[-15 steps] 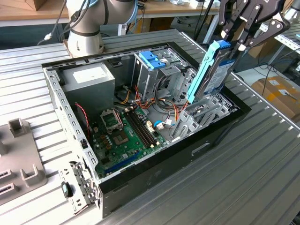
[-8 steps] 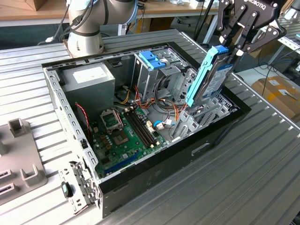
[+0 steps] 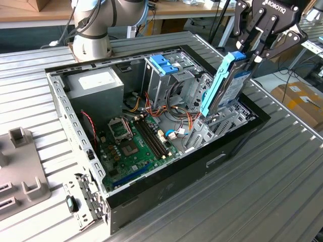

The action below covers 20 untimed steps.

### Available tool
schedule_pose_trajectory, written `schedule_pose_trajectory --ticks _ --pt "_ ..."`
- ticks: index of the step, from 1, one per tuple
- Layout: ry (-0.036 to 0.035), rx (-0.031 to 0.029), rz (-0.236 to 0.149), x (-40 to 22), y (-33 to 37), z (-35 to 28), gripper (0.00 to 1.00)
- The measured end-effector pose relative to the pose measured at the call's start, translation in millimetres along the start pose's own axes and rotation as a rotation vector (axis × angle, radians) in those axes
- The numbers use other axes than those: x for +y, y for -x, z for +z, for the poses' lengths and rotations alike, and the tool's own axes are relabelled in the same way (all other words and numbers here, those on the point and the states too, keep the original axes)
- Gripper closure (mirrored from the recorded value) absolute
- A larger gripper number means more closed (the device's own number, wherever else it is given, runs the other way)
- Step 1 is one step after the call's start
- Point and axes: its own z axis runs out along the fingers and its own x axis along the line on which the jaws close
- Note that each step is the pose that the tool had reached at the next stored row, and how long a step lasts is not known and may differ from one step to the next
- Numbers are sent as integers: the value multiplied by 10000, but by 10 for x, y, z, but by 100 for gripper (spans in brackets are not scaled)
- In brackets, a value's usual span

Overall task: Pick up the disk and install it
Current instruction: 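Insert the disk into the insertion slot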

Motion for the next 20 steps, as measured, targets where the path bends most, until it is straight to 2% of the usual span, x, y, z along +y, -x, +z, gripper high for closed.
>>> schedule_pose_trajectory --ticks 8,14,18,20 --pt "0 61 1 -17 -7 91 65" --pt "0 68 1 -18 -7 102 65" --pt "0 108 9 -24 -7 133 65" --pt "0 108 47 -28 -7 139 65"
